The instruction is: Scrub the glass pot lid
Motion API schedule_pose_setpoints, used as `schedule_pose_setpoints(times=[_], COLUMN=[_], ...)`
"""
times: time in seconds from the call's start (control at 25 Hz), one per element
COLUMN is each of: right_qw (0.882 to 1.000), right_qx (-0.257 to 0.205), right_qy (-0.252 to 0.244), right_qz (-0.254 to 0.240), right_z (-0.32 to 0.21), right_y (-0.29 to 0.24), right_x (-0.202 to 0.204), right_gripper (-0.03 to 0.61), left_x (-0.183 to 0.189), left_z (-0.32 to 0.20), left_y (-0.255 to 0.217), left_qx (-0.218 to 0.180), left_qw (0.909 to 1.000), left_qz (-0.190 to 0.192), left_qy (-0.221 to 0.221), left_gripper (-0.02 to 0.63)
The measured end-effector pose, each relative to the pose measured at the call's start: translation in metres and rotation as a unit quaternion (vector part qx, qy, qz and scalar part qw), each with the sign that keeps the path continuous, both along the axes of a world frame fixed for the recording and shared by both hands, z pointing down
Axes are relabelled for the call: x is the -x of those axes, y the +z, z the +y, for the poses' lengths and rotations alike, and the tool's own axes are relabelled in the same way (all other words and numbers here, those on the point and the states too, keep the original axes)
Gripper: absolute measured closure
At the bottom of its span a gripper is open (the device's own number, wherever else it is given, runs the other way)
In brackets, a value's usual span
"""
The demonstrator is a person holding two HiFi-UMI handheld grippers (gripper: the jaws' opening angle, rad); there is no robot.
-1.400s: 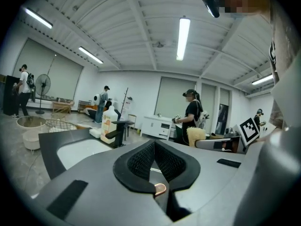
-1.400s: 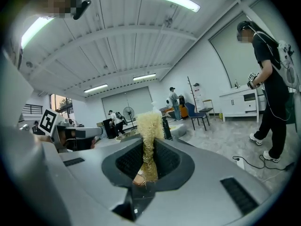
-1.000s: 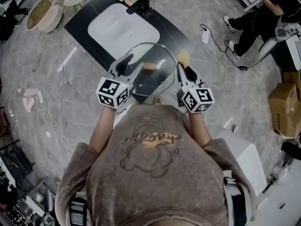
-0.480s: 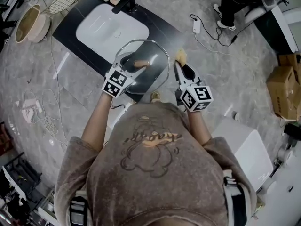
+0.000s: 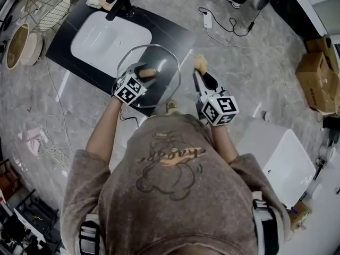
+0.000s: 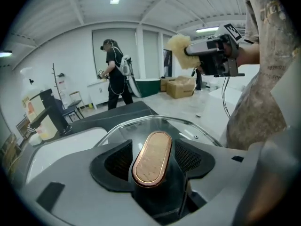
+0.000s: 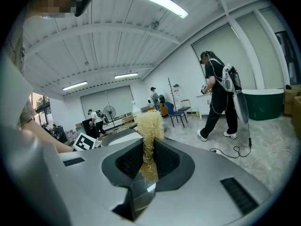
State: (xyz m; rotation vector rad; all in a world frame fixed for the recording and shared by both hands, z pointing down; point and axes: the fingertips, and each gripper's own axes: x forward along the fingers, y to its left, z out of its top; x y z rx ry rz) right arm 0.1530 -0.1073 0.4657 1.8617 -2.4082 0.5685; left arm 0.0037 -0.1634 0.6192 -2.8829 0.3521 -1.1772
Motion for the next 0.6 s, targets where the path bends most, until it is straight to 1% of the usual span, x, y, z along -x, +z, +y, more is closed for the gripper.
schedule_pose_setpoints(times=[0.08, 0.24, 0.36, 0.6], right_qw=[1.0, 1.0, 0.999, 0.999], right_qx=[0.005, 0.011, 0.012, 0.014], right_qy=[0.008, 0.026, 0.035, 0.042], right_qz=[0.001, 0.003, 0.004, 0.006], right_z=[0.005, 0.014, 0.016, 0.019], right_y=[0.002, 0.005, 0.006, 0.009], right_x=[-0.006, -0.016, -0.02, -0.023], right_gripper=[0.529, 0.529, 0.529, 0.529], left_x=[-0.003, -0.009, -0.01, -0.01], left_z=[0.0, -0.001, 0.001, 0.002], left_y=[0.006, 0.007, 0.009, 0.011], left_qx=[0.006, 0.019, 0.03, 0.038], left_qw=[0.9999, 0.9996, 0.999, 0.9984], left_qz=[-0.005, 0.003, 0.008, 0.002], left_qy=[0.008, 0.022, 0.031, 0.042], left_gripper=[0.324, 0.336, 0.379, 0.388])
